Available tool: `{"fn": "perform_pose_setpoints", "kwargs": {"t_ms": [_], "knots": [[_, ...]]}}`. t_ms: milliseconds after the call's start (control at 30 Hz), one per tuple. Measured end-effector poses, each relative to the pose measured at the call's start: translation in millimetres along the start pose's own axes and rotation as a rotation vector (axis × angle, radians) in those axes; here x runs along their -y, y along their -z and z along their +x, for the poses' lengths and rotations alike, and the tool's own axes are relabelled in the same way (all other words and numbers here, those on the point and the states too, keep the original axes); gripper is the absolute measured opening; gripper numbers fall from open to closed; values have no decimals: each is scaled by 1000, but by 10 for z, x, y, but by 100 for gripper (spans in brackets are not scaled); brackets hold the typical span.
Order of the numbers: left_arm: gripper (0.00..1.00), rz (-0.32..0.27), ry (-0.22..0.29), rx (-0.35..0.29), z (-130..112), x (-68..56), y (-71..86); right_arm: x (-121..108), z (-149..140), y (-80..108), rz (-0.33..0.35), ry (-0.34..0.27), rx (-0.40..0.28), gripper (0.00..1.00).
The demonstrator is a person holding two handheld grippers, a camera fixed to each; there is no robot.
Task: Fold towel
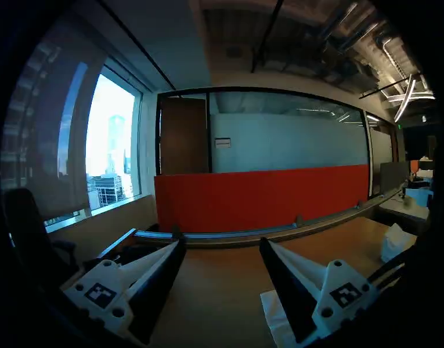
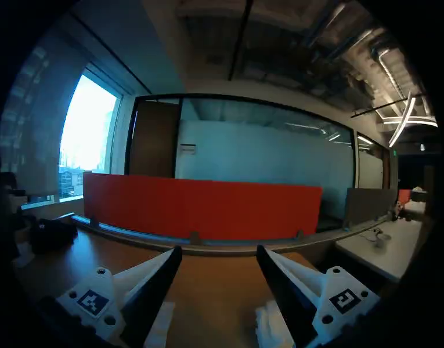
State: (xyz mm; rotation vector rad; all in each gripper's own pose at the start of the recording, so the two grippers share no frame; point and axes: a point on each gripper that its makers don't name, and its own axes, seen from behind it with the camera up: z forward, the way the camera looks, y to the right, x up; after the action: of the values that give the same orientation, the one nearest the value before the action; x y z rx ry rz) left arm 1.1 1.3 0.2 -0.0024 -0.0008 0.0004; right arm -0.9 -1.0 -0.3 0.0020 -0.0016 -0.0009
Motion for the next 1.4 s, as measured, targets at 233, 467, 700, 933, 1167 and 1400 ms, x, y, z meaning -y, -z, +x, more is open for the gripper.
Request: {"fn": "perform_pose_setpoints", "kwargs": {"t_ms": [233, 467, 700, 933, 1167, 1400], "knots": [[93, -55, -6, 30, 64, -174, -6, 58, -30, -7, 34, 15, 23, 100], [93, -124, -35, 89, 46, -317, 26, 294, 10, 43, 155, 56, 56, 100], [93, -196, -48, 141, -28, -475, 43, 479, -46, 87, 267, 103, 103, 100], [93, -297, -74, 206, -220, -707, 91, 704, -242, 155, 392, 153, 184, 100], [94, -384, -109, 254, -378, -903, 146, 938, -368, 234, 507, 200, 236, 100], [93, -413, -119, 278, -550, -1002, 185, 1024, -574, 278, 540, 215, 272, 100]]}}
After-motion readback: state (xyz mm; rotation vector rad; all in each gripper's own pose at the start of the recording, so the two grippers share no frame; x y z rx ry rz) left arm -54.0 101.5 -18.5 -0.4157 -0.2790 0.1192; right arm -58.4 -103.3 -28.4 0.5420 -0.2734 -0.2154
